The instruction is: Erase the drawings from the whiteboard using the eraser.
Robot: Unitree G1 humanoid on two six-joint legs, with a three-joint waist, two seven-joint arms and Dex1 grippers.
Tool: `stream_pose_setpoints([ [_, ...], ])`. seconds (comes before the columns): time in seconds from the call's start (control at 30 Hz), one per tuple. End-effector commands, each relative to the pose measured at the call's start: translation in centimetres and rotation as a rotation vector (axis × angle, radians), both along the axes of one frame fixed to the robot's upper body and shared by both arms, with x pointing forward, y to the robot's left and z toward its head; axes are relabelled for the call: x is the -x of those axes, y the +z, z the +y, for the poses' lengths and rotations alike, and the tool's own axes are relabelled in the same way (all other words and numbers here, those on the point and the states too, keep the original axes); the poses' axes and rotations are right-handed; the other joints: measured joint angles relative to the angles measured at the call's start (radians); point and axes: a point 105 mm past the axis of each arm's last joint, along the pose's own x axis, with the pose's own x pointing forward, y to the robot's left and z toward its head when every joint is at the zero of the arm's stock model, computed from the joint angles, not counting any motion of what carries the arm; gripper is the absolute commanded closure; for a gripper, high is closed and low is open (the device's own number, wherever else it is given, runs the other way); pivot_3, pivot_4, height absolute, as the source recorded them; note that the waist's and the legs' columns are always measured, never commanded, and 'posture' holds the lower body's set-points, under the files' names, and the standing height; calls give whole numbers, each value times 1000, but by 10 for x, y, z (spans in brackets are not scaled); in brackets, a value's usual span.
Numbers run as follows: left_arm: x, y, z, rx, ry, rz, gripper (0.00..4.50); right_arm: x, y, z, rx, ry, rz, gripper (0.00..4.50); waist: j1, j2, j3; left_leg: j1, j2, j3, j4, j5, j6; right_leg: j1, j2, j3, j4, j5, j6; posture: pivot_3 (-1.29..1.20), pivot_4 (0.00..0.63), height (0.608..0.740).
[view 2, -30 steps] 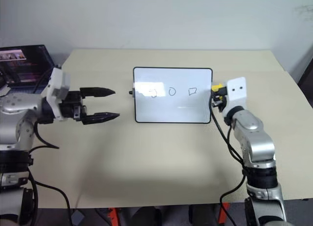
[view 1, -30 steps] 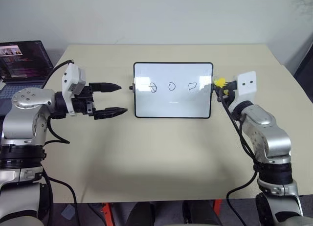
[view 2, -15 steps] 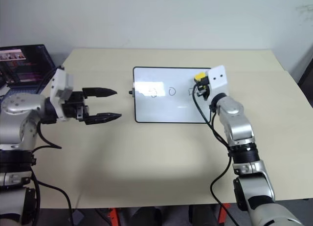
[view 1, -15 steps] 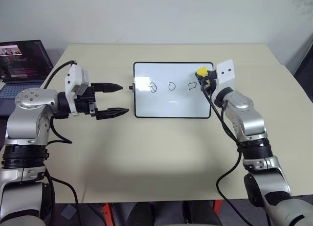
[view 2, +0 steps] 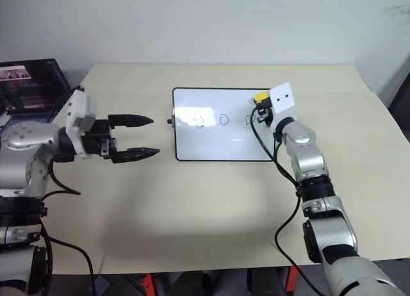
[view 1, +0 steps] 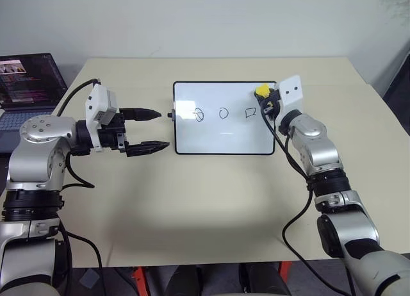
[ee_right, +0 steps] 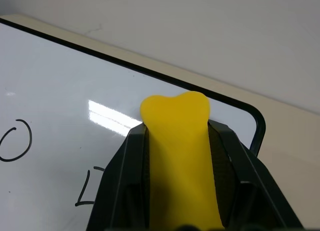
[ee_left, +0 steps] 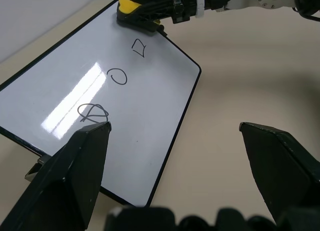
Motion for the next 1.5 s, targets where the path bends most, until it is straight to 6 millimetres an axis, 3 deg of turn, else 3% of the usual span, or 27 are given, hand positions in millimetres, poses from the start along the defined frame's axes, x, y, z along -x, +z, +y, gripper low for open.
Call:
stream_pose_setpoints([
  [0.03,5,13,0,-5,-11,-53,0,2,2,7,10,21,-40,3261,-2,0,0,0,0,0,0,1,-2,0,0,0,0,0,0,0,150,740],
  [0.23,8,16,2,-13,-5,-53,0,10,-34,16,15,47,23,3261,-10,-1,0,0,0,0,1,1,-3,0,-1,0,4,0,0,0,150,740],
  [0.53,12,16,4,-18,10,-50,0,25,-60,35,7,97,76,3261,-12,0,0,2,0,0,11,0,1,1,0,0,14,0,0,0,150,740],
  [0.77,13,14,5,-14,19,-47,0,35,-66,36,13,118,97,3261,-11,-1,0,3,0,-1,12,0,1,2,1,0,14,0,-1,0,150,740],
  [0.9,12,15,4,-11,22,-48,0,36,-49,35,-2,117,62,3261,-11,-1,0,2,0,-1,12,0,1,1,1,0,13,0,-1,0,150,740],
  [1.27,10,15,4,-12,22,-53,0,32,69,48,-149,140,-255,3261,-11,0,6,0,0,-1,11,-1,1,-3,1,0,13,0,-1,0,150,740],
  [1.37,9,15,4,-11,21,-56,0,24,76,51,-145,125,-268,3261,-11,0,6,-2,0,-1,11,0,1,-4,1,0,13,0,-1,0,150,740],
  [1.5,9,16,4,-15,20,-60,0,9,59,52,-103,110,-229,3261,-10,0,6,-2,0,-1,11,0,1,-4,0,0,13,0,-1,0,150,740],
])
